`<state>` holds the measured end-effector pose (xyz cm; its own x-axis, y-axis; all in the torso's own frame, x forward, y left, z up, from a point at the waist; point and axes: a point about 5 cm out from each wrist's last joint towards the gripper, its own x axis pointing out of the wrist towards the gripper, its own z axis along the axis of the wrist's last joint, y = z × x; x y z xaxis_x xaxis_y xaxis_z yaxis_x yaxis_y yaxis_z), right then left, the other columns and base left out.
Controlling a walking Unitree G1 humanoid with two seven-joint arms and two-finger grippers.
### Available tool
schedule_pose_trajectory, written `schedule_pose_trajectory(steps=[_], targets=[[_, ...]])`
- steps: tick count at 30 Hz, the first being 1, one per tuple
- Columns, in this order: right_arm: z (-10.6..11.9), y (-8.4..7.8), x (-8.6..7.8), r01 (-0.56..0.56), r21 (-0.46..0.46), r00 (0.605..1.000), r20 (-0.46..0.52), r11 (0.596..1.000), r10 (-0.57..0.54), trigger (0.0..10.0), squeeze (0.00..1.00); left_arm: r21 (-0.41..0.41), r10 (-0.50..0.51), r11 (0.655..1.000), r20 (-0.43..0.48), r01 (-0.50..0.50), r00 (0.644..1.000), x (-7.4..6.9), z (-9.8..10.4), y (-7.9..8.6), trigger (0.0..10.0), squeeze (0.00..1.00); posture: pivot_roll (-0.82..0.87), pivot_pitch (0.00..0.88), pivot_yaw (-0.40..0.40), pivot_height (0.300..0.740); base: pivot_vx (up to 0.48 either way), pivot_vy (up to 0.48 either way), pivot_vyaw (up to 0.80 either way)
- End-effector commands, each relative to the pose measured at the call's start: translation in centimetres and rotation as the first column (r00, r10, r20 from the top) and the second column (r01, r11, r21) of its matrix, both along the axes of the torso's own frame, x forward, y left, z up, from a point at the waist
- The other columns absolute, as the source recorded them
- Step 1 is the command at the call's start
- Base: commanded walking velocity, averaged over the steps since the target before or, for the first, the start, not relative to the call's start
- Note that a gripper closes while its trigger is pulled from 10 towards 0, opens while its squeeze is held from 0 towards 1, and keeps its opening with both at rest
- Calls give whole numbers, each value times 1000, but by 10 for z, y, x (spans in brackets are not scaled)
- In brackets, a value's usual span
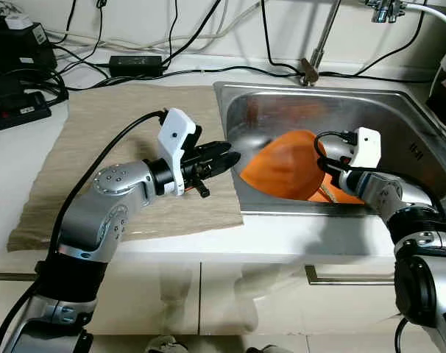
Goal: Kitchen organization
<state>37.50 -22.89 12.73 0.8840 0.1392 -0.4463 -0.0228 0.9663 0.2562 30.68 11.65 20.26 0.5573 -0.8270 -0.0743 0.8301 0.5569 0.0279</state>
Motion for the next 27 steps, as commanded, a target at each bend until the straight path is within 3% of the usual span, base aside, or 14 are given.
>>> schedule_pose_trajectory(steps=[1, 8, 9, 10, 11, 13, 15, 16, 17, 20, 22, 27], targets=[[12, -5, 5, 3, -29, 999, 34, 1000, -2, 10000, 1000, 17, -4, 1000, 29, 3, 1000, 0, 5, 0, 10000, 0, 5, 24, -53, 740, 0, 0, 0], [40, -20, 9, 1, -65, 994, 113, 998, 7, 10000, 1000, 27, 16, 999, 32, -17, 999, 1, 6, 5, 10000, 0, 11, 22, -57, 740, 0, 0, 0], [51, -22, 10, -10, -47, 987, 157, 999, 17, 10000, 439, 18, 37, 999, 31, -37, 999, 1, 7, 8, 10000, 0, 11, 21, -59, 740, 0, 0, 0], [51, -22, 10, -10, -47, 987, 157, 999, 17, 10000, 439, 18, 37, 999, 31, -37, 999, 1, 7, 8, 10000, 0, 11, 21, -59, 740, 0, 0, 0], [57, -23, 9, -20, -39, 982, 189, 999, 27, 10000, 0, 10, 54, 998, 34, -54, 998, 1, 7, 10, 10000, 0, 11, 21, -59, 740, 0, 0, 0], [70, -20, 5, -50, -64, 955, 289, 997, 66, 10000, 0, -11, 140, 990, 65, -139, 988, 5, 10, 15, 10000, 0, 12, 18, -59, 740, 0, 0, 0], [80, -10, -5, -65, -92, 908, 408, 994, 97, 10000, 0, -22, 274, 962, 109, -273, 956, 10, 12, 22, 10000, 0, 9, 15, -50, 740, 0, 0, 0], [80, -10, -5, -65, -92, 908, 408, 994, 97, 10000, 0, -22, 274, 962, 109, -273, 956, 10, 12, 22, 10000, 0, 9, 15, -50, 740, 0, 0, 0], [87, 4, -20, -55, -145, 851, 511, 988, 122, 10000, 0, -45, 391, 920, 133, -388, 911, 12, 13, 29, 10000, 0, 5, 14, -39, 740, 0, 0, 0], [90, 28, -42, -46, -182, 783, 604, 982, 149, 10000, 0, -58, 479, 878, 124, -476, 869, 7, 13, 33, 10000, 0, 2, 15, -26, 740, 0, 0, 267], [92, 46, -57, -49, -200, 741, 649, 979, 169, 10000, 0, -69, 519, 854, 164, -516, 839, 2, 17, 34, 10000, 0, 2, 16, -19, 740, 0, 0, 800], [100, 74, -87, -57, -156, 670, 727, 986, 154, 10000, 0, -159, 612, 791, 237, -591, 754, -4, 39, 39, 10000, 0, 12, 22, -17, 740, 0, 0, 800]])
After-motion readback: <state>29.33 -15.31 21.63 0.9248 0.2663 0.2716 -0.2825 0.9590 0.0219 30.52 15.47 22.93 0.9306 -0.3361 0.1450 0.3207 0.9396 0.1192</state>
